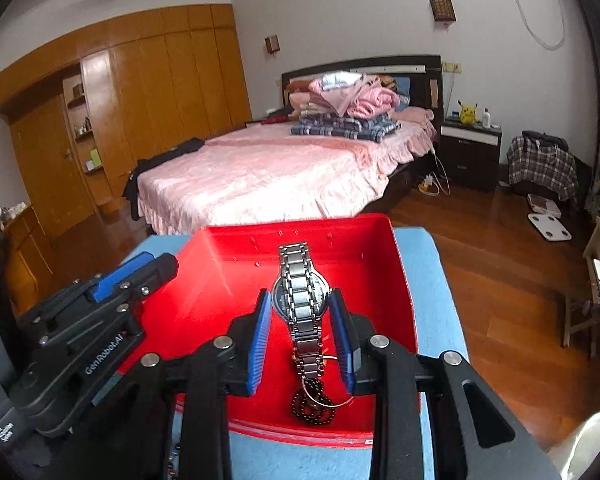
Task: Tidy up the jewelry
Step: 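Carry the gold pendant and silver watch over the red tin and lower them in, then open both tools to drop the pendant and watch into the tin, then withdraw both open tools from the tin back toward the remaining jewelry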
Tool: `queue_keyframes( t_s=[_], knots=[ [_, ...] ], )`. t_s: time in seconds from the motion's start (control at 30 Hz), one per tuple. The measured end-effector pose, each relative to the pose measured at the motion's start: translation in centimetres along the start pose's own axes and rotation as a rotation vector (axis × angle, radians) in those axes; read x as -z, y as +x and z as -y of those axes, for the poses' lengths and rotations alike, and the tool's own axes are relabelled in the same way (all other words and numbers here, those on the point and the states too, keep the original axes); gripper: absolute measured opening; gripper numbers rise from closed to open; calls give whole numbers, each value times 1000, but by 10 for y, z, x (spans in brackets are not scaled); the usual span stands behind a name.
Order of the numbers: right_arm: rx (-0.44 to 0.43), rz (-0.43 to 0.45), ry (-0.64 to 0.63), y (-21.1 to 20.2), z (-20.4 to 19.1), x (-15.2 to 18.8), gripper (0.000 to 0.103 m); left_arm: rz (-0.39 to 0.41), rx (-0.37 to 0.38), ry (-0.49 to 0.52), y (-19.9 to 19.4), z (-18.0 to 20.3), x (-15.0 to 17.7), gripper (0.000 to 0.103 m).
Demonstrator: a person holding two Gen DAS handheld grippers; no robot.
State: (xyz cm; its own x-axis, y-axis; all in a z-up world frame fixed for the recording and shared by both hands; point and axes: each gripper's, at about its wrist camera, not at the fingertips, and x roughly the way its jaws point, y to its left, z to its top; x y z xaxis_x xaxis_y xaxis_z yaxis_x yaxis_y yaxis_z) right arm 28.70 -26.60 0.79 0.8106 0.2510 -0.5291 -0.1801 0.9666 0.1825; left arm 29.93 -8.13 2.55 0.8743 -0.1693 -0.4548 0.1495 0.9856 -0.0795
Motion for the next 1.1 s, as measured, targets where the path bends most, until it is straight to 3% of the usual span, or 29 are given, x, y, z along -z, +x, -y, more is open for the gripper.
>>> queue_keyframes(
  t_s=[0.27, 0.33, 0.47, 0.5, 0.67, 0.83, 1.1],
  knots=[
    [3, -45, 13, 15, 8, 10, 32, -25, -6, 14, 14, 1, 2, 25],
    [7, -37, 15, 14, 8, 9, 39, -25, -7, 7, 15, -1, 1, 42],
    [17, -13, 22, 3, 11, 7, 45, -7, -7, -2, 7, -4, -1, 52],
    [22, -1, 31, -3, 12, 7, 47, 0, -11, -5, 2, -6, -3, 59],
    [50, 53, 40, -28, 15, 10, 75, 48, -24, -5, -32, -13, -4, 84],
    [87, 98, 23, -64, 6, 32, 86, 76, -35, -19, -76, -25, 7, 88],
    [105, 105, 18, -100, -8, 73, 88, 82, -78, 2, -131, -31, 45, 89]
  ],
)
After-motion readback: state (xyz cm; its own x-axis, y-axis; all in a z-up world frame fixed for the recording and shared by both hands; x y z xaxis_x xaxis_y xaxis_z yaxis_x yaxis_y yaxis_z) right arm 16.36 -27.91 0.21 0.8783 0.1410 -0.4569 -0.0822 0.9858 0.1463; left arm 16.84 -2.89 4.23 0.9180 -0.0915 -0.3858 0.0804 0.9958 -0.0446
